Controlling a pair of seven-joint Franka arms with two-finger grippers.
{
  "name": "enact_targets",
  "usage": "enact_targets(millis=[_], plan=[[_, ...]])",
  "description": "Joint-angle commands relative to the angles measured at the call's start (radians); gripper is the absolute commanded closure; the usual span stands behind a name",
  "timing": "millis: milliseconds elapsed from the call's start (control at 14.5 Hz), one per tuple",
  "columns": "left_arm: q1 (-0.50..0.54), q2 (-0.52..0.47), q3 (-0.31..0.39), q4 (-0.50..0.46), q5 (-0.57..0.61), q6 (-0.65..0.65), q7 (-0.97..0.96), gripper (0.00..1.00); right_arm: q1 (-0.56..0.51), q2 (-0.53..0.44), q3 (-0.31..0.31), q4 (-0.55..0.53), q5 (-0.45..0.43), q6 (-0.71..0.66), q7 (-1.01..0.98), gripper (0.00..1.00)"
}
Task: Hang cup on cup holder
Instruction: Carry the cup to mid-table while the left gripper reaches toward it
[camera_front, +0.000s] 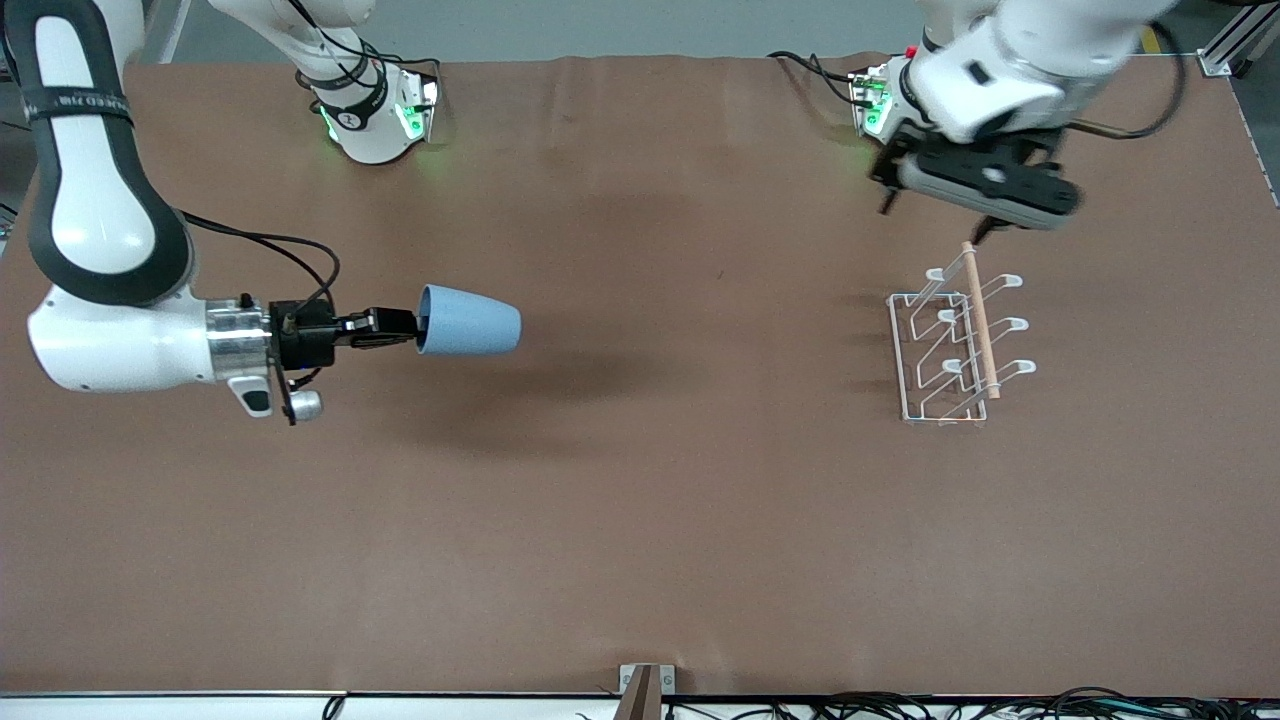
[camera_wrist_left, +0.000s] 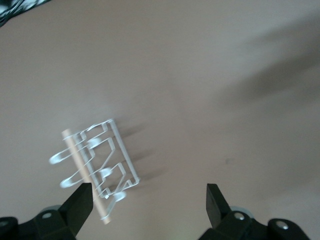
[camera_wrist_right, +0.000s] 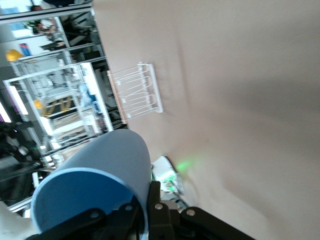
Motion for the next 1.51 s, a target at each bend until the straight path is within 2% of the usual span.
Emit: enact_targets(millis=[0, 138, 344, 550, 757, 1101, 1307, 1445], plan=[[-0.069, 0.078, -0.031, 0.116, -0.004, -0.005, 0.015, 0.0, 0.026, 0.048, 0.003, 0.001, 0.095, -0.007, -0.03, 0.99], [-0.143, 0.115, -0.036, 0.156, -0.001, 0.028, 0.008, 0.0, 0.043, 0.079, 0.003, 0.001, 0.147, -0.009, -0.063, 0.99], [-0.233, 0.185, -0.036, 0.165, 0.001, 0.166, 0.0, 0.0, 0.052, 0.137, 0.003, 0.003, 0.212, -0.076, -0.088, 0.99], [-0.333, 0.295, -0.025, 0.203, 0.006, 0.299, 0.008, 0.0, 0.051, 0.183, 0.003, 0.003, 0.223, -0.105, -0.132, 0.97], [-0.405, 0.41, -0.022, 0.289, 0.087, 0.369, 0.008, 0.0, 0.054, 0.203, 0.003, 0.003, 0.229, -0.104, -0.135, 0.97], [-0.457, 0.53, -0.022, 0.294, 0.133, 0.589, 0.012, 0.0, 0.055, 0.222, 0.003, 0.003, 0.229, -0.105, -0.14, 0.93], [-0.477, 0.564, -0.024, 0.294, 0.212, 0.642, 0.022, 0.0, 0.055, 0.223, 0.003, 0.003, 0.229, -0.104, -0.14, 0.93], [-0.477, 0.576, -0.024, 0.294, 0.217, 0.669, 0.075, 0.0, 0.057, 0.223, 0.003, 0.001, 0.229, -0.104, -0.14, 0.93]])
